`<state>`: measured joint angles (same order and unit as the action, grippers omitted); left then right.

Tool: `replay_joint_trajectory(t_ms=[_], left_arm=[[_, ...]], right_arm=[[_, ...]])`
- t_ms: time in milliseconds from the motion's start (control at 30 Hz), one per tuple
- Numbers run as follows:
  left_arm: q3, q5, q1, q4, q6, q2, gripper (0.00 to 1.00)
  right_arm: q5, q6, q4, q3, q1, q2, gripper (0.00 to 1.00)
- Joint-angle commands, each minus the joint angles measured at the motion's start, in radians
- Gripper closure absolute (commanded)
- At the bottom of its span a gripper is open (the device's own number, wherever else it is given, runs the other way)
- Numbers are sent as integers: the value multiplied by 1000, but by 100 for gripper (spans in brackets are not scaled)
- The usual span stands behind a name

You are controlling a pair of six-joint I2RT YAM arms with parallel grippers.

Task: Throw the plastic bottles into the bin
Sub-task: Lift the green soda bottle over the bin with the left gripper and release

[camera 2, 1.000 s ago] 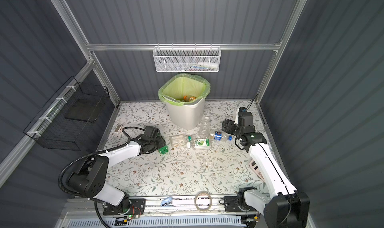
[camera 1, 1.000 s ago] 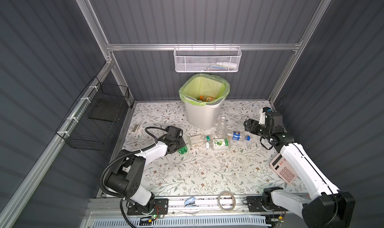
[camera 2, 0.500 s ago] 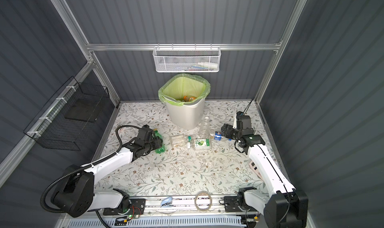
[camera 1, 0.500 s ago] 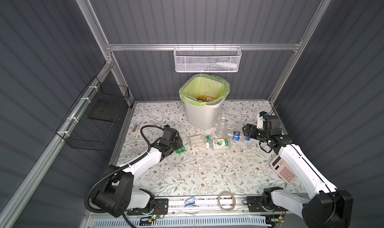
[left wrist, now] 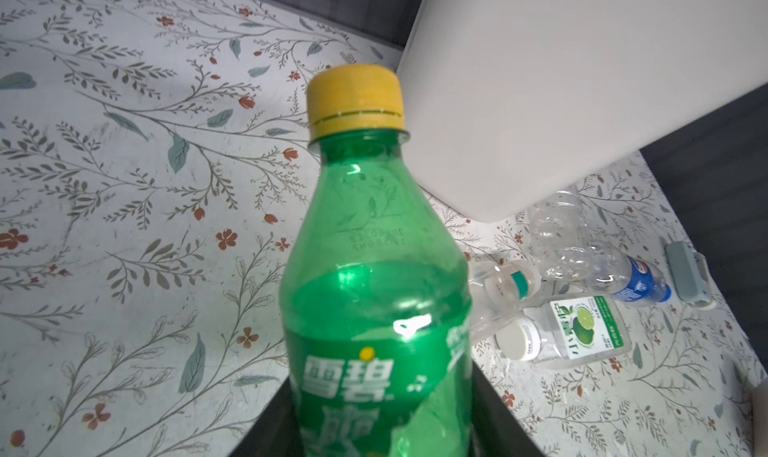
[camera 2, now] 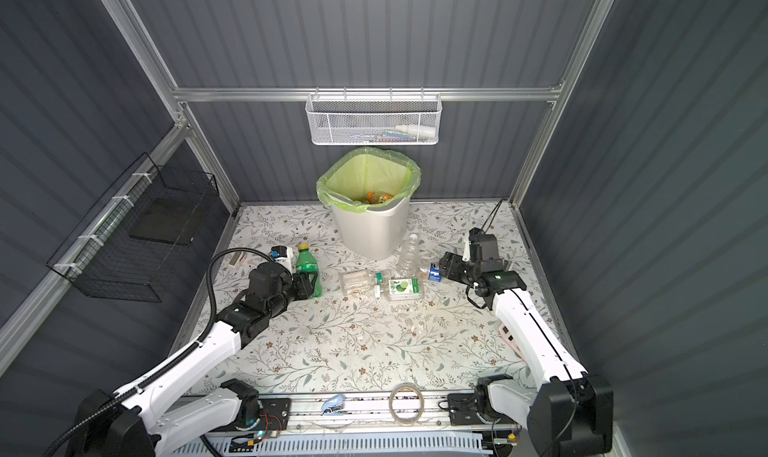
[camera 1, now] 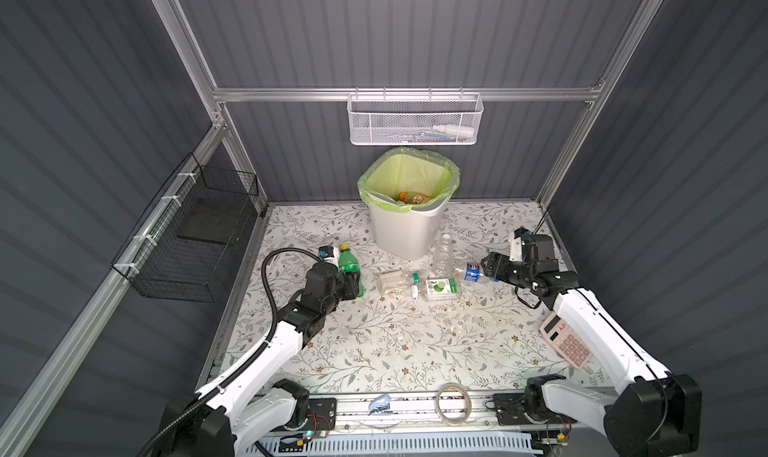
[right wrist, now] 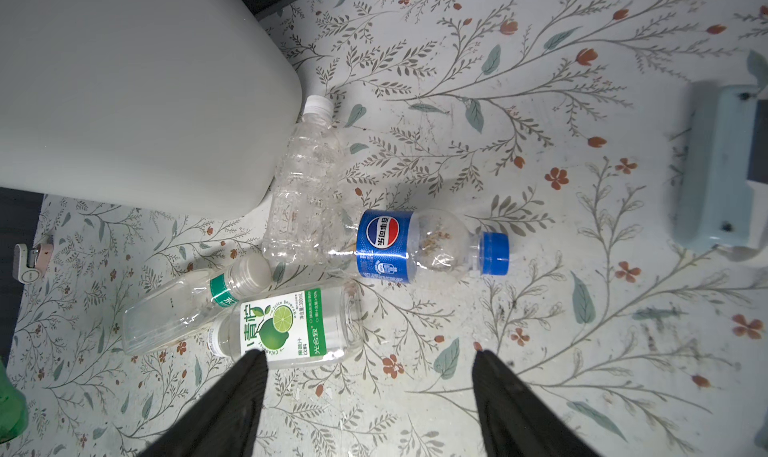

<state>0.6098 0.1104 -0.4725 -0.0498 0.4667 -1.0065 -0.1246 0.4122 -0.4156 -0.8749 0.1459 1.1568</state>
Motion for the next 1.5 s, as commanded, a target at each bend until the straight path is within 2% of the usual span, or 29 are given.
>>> replay_joint_trajectory(t_ms=[0,200,433,633,800,900,967,1000,1033,1067,1100,1133,1200,1267,1467], left_arm=[[-19,-24,-6,37,-62,76,49],[-6,-8,-6,54,-138,219,49],[77,-33,-6,132,-217,296,49],[184,-125,-6,226,-247,271,49],[370,-229,-6,296,-329,110,49],[611,-279,-6,298,-367,-119,48],[947,-291,-6,131,-359,-365,41],[1121,-284,-6,-8,-355,-490,29],[1355,-285,-6,-188,-353,-633,8],[1550,-270,-6,-336,-339,-755,0],[1660,-269,-7,-412,-329,-835,0],[1707,-269,-9,-435,-334,-875,0],[1603,-242,-14,-336,-334,-836,0],[1428,-211,-14,-213,-331,-742,0],[1284,-91,-10,-234,-405,-598,0]], right_arm=[[5,20,-12,14,13,0,20],[16,27,-13,26,23,-13,20],[19,38,1,53,26,-31,21],[28,34,13,61,26,-31,21],[23,41,65,82,26,-97,21],[21,60,107,106,26,-117,21],[-1,82,133,116,27,-115,22],[-11,91,138,119,27,-110,22],[-23,98,136,119,30,-103,22],[-31,101,132,119,36,-101,22],[-34,99,129,119,42,-101,22],[-36,96,122,124,48,-104,21],[-39,86,109,136,55,-112,19],[-22,75,86,147,56,-116,17],[-11,42,62,143,56,-104,16]])
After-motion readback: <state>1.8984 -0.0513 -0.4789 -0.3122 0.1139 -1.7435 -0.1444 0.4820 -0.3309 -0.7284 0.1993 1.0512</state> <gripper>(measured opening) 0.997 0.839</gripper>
